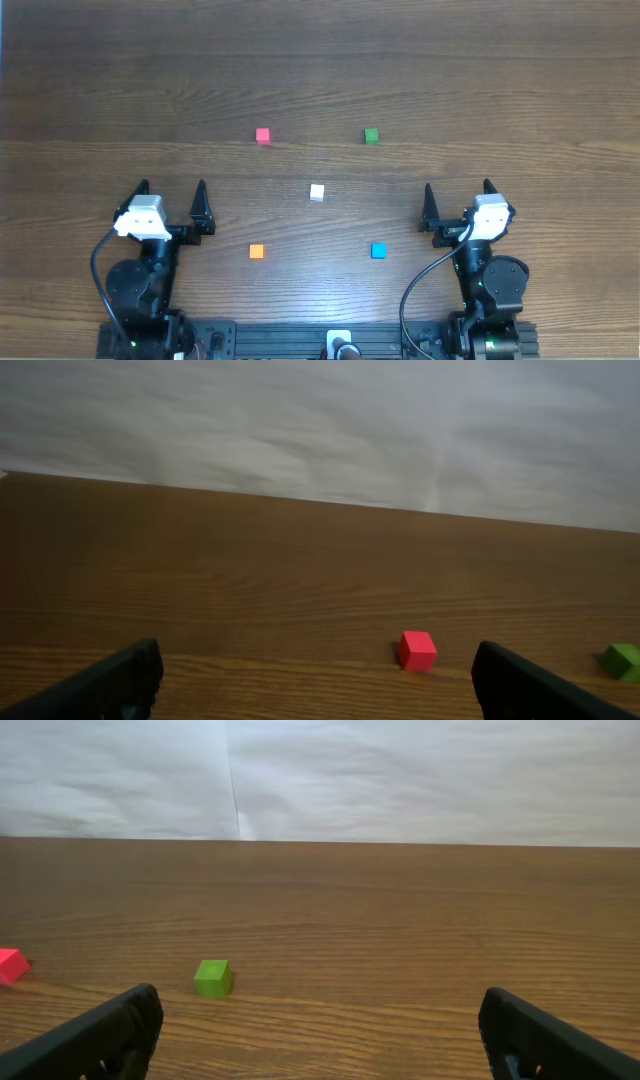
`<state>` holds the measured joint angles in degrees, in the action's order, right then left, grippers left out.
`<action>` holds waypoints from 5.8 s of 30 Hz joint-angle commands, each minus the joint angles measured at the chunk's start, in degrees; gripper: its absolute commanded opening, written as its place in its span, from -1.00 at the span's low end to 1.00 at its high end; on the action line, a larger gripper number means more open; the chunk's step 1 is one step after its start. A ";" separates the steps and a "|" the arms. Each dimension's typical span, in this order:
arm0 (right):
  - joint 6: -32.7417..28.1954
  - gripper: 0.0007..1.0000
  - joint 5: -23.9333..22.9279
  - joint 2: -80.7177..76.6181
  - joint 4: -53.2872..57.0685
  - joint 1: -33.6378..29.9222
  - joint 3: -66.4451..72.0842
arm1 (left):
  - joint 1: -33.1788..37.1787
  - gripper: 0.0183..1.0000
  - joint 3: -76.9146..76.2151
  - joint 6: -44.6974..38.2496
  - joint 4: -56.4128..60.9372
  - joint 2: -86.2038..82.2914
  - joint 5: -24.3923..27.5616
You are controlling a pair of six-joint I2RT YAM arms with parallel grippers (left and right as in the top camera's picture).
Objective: Stack Cubes
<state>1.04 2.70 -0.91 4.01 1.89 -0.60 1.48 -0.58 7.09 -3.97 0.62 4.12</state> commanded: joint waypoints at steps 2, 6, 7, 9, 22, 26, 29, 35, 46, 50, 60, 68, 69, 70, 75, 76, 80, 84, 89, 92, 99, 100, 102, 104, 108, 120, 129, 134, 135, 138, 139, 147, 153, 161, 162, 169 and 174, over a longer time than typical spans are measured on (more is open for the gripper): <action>-0.26 0.99 0.68 0.31 0.09 -0.42 0.28 | 0.26 1.00 0.26 -0.24 -0.15 -0.13 0.35; -0.26 0.98 0.68 0.31 0.09 -0.42 0.28 | 0.26 1.00 0.26 -0.26 -0.15 -0.13 0.35; -0.26 0.99 0.68 0.31 0.09 -0.42 0.28 | 0.26 1.00 0.26 -0.26 -0.15 -0.13 0.35; -0.26 0.99 0.68 0.31 0.09 -0.42 0.28 | 0.26 1.00 0.24 -0.26 -0.15 -0.13 0.35; -0.26 0.98 0.68 0.31 0.09 -0.42 0.28 | 0.24 1.00 0.24 -0.24 -0.15 -0.09 0.39; -0.26 0.99 0.68 0.31 0.09 -0.42 0.28 | -0.26 1.00 -0.09 -0.22 1.90 3.87 1.22; -0.26 0.99 0.68 0.31 0.07 -0.42 0.28 | -1.16 1.00 -4.26 1.20 3.58 12.61 1.25; -0.26 0.98 0.68 0.31 0.09 -0.42 0.28 | -4.35 0.99 -25.68 5.79 2.21 42.53 4.44; -0.26 0.98 0.68 0.31 0.09 -0.42 0.28 | -10.25 1.00 -78.58 6.88 -30.10 93.92 10.14; -0.26 0.98 0.68 0.31 0.09 -0.42 0.28 | -12.02 0.99 -91.30 6.88 -39.91 106.47 9.97; -0.26 0.98 0.68 0.31 0.07 -0.42 0.28 | -17.38 1.00 -94.79 8.07 -48.63 117.85 4.24; -0.26 0.98 0.68 0.31 0.09 -0.42 0.28 | -20.83 1.00 -94.77 8.87 -52.50 120.78 -4.02; -0.26 0.98 0.68 0.31 0.09 -0.42 0.28 | -20.85 1.00 -94.77 9.01 -52.46 121.13 -4.02; -0.26 0.98 0.68 0.31 0.09 -0.42 0.28 | -20.85 0.99 -94.73 9.84 -52.46 121.55 -4.44; -0.26 0.99 0.68 0.31 0.09 -0.42 0.28 | -20.33 0.99 -94.66 12.09 -52.43 122.79 -5.73; -0.26 0.99 0.68 0.31 0.09 -0.42 0.28 | -20.24 0.98 -94.66 12.72 -52.43 122.97 -5.75; -0.26 0.99 0.68 0.31 0.09 -0.42 0.28 | -20.22 0.91 -94.66 12.79 -52.02 123.93 -5.75; -0.26 0.98 0.68 0.31 0.09 -0.42 0.28 | -20.22 0.82 -94.66 13.29 -51.82 125.00 -5.73; -0.26 0.99 0.68 0.31 0.09 -0.42 0.28 | -20.22 0.67 -94.47 14.49 -51.12 125.22 -6.01; -0.26 0.99 0.68 0.31 0.09 -0.42 0.28 | -20.04 0.54 -94.47 14.95 -51.12 125.42 -6.14; -0.26 0.99 0.68 0.31 0.09 -0.42 0.28 | -19.85 0.06 -94.38 15.74 -51.12 125.74 -6.14; -0.26 0.99 0.68 0.31 0.09 -0.42 0.28 | -19.85 0.03 -94.33 15.74 -51.15 125.74 -6.16; -0.26 0.98 0.68 0.31 0.09 -0.42 0.28 | -19.85 -0.08 -94.31 15.74 -51.15 125.76 -6.14; -0.26 0.99 0.68 0.31 0.09 -0.42 0.28 | -19.85 -0.16 -94.31 15.78 -51.15 125.76 -6.14; -0.26 0.99 0.68 0.31 0.09 -0.42 0.28 | -19.85 -0.22 -94.31 15.91 -51.12 125.79 -6.14; -0.26 0.98 0.68 0.31 0.09 -0.42 0.28 | -20.06 -0.70 -94.33 18.73 -50.77 125.55 -5.92; -0.26 0.98 0.68 0.31 0.09 -0.42 0.28 | -30.99 -0.95 -94.38 29.68 -55.95 112.61 -5.27; -0.26 0.99 0.68 0.31 0.09 -0.42 0.28 | -37.86 -0.96 -94.36 34.36 -58.47 109.72 -7.06; -0.26 0.98 0.68 0.31 0.09 -0.42 0.28 | -39.19 -0.96 -94.31 34.38 -58.45 109.72 -7.08; -0.26 0.99 0.68 0.31 0.09 -0.42 0.28 | -42.93 -0.96 -92.94 36.83 -58.16 109.74 -7.72; -0.26 0.99 0.68 0.31 0.09 -0.42 0.28 | -43.98 -0.96 -91.95 37.48 -58.03 109.72 -7.69; -0.26 0.98 0.68 0.31 0.07 -0.42 0.28 | -47.39 -0.96 -84.15 39.78 -52.26 108.80 -7.85; -0.26 0.99 0.68 0.31 0.07 -0.42 0.28 | -46.51 -0.96 -81.09 39.85 -52.15 107.14 -9.11; -0.26 0.98 0.68 0.31 0.09 -0.42 0.28 | -45.92 -0.96 -80.61 39.85 -51.82 107.16 -11.50; -0.26 0.99 0.68 0.31 0.09 -0.42 0.28 | -45.79 -0.96 -80.39 39.85 -51.63 107.16 -11.50; -0.26 0.99 0.68 0.31 0.07 -0.42 0.28 | -44.70 -0.96 -77.66 39.80 -49.24 107.16 -11.06; -0.26 0.98 0.68 0.31 0.09 -0.42 0.28 | -44.70 -0.96 -77.31 39.65 -48.28 107.16 -10.54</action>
<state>1.06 2.70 -0.91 3.99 1.80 -0.60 -43.51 -78.24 46.19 -52.82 109.78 -6.26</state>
